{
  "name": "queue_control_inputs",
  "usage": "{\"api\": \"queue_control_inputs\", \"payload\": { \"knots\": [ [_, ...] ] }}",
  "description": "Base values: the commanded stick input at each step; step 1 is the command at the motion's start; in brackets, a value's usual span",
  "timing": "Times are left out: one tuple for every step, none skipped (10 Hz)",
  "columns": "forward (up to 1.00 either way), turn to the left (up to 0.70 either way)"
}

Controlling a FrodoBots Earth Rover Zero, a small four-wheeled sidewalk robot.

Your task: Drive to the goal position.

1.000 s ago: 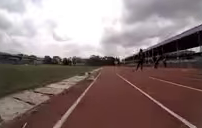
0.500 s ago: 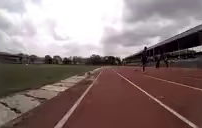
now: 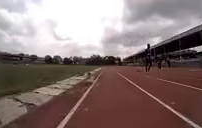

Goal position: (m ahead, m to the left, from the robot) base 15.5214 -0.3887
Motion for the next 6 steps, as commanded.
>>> {"api": "queue_control_inputs", "payload": {
  "knots": [
    [0.70,-0.01],
    [0.70,-0.01],
    [0.70,-0.01],
    [0.70,-0.01],
    [0.70,-0.01],
    [0.70,-0.01]
  ]
}}
